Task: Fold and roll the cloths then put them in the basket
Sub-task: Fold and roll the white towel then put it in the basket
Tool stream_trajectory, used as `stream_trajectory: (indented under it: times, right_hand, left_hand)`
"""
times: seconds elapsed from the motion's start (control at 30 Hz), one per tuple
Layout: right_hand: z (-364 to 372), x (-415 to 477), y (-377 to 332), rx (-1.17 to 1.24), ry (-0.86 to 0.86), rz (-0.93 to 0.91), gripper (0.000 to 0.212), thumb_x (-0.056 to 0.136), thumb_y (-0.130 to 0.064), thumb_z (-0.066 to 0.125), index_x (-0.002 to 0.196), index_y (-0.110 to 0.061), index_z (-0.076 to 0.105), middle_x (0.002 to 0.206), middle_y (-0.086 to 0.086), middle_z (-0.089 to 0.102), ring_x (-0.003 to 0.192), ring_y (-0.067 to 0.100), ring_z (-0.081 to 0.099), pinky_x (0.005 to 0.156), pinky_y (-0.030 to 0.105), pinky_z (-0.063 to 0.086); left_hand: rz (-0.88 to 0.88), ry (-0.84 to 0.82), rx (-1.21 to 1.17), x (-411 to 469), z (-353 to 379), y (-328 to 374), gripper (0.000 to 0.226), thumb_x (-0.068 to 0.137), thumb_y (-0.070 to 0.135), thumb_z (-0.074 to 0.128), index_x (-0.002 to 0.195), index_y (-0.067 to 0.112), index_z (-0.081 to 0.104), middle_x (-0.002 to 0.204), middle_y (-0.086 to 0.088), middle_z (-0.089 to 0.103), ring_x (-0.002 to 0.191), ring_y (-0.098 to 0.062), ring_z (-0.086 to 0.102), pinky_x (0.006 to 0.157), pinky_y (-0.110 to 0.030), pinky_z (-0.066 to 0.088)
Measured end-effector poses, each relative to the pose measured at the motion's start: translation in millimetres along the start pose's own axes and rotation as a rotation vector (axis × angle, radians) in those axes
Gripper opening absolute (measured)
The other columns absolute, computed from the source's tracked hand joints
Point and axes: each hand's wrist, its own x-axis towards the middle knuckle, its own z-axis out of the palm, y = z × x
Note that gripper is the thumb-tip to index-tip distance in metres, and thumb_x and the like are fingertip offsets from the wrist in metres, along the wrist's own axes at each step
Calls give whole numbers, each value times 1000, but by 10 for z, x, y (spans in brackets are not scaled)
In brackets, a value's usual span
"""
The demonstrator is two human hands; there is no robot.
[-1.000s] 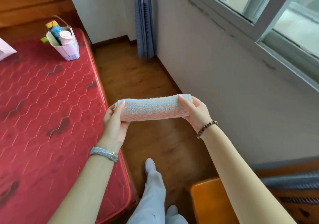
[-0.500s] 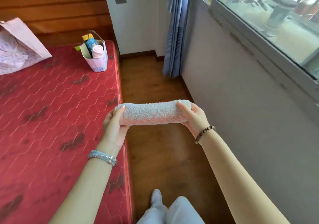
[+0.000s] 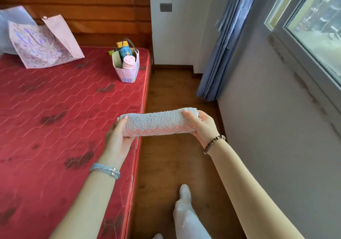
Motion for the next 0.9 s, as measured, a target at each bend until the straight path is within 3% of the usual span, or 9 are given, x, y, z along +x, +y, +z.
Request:
stream_trajectory:
  times: [0.57,0.73,0.8,0.9]
  right_hand:
    - [-137,2000,-667,-138,-227,-17,68,59,-68,74,104,-17,67,108,10,71,104,25,68,91,52,55]
    - [-14,2485,-781,-117,-240,-17,97,50,-74,79,106,3,61,108,29,66,100,37,67,87,65,51]
    - [60,2689,-853,-126,-244,-16,93,53,-71,79,107,3,61,112,29,64,106,42,65,87,64,52]
    - [209,3063,-998,-128,-249,12,73,58,-62,77,105,-8,66,108,19,70,103,31,69,90,56,55]
  left_hand:
    - [96,190,-72,1265,882,98,47,91,22,68,132,2,56,131,-16,63,120,-27,63,102,-48,50]
    - [105,247,-111,1686,1037,240,42,90,18,69,129,4,59,127,-13,66,118,-26,64,99,-45,51]
    - [110,247,-120,1880,1106,316,42,91,17,68,129,4,58,126,-13,66,118,-26,64,98,-44,51]
    - [112,251,-138,2230,1216,470,37,92,15,66,127,4,59,123,-12,67,115,-23,65,98,-42,51]
